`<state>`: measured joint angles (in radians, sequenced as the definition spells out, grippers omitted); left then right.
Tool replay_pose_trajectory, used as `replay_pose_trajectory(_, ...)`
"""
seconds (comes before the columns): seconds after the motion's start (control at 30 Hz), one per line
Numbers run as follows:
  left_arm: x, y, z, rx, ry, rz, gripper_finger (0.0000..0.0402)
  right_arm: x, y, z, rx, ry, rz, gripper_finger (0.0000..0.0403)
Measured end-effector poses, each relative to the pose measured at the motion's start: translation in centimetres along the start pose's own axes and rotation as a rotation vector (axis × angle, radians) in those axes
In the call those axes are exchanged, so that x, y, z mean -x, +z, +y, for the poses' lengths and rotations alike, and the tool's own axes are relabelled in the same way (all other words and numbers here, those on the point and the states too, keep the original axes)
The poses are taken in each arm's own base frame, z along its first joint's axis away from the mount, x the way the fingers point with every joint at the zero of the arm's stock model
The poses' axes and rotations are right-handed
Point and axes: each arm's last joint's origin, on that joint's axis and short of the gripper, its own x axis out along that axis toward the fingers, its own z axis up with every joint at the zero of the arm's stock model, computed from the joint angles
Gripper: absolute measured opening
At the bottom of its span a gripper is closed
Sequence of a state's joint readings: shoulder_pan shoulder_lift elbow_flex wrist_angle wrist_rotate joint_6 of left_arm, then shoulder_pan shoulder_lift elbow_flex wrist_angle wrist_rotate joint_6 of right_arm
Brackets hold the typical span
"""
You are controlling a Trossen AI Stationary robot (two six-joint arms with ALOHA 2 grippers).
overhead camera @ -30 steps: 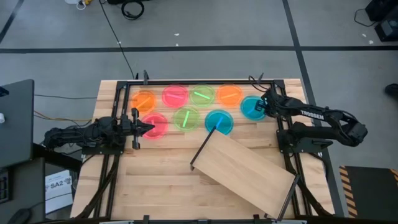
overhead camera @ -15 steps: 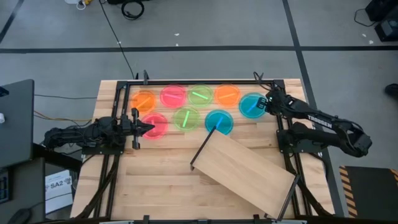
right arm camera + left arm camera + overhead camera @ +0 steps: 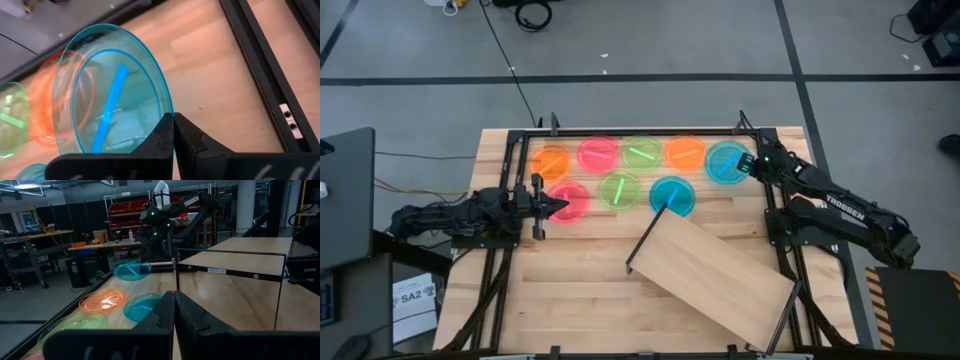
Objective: Place and stack plates onto a shelf
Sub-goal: Put the top right transparent blue plate on the shelf
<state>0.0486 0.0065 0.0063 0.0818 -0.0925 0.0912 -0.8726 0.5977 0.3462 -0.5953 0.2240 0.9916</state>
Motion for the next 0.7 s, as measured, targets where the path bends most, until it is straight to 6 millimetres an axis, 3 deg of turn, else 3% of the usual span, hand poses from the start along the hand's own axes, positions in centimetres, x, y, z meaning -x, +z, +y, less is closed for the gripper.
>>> replay_pose_trajectory(0.2, 0.0, 0.0, 0.0, 0.0, 0.0, 0.0, 0.0009, 1.0, 0.2, 0.1, 0.01, 0.098, -0.017, 0.0005)
replay_pose_trajectory(0.7, 0.0, 0.0, 0.0, 0.0, 0.0, 0.0, 0.0009, 3.2, 0.9, 2.2, 0.091, 0.597, 0.049, 0.0005)
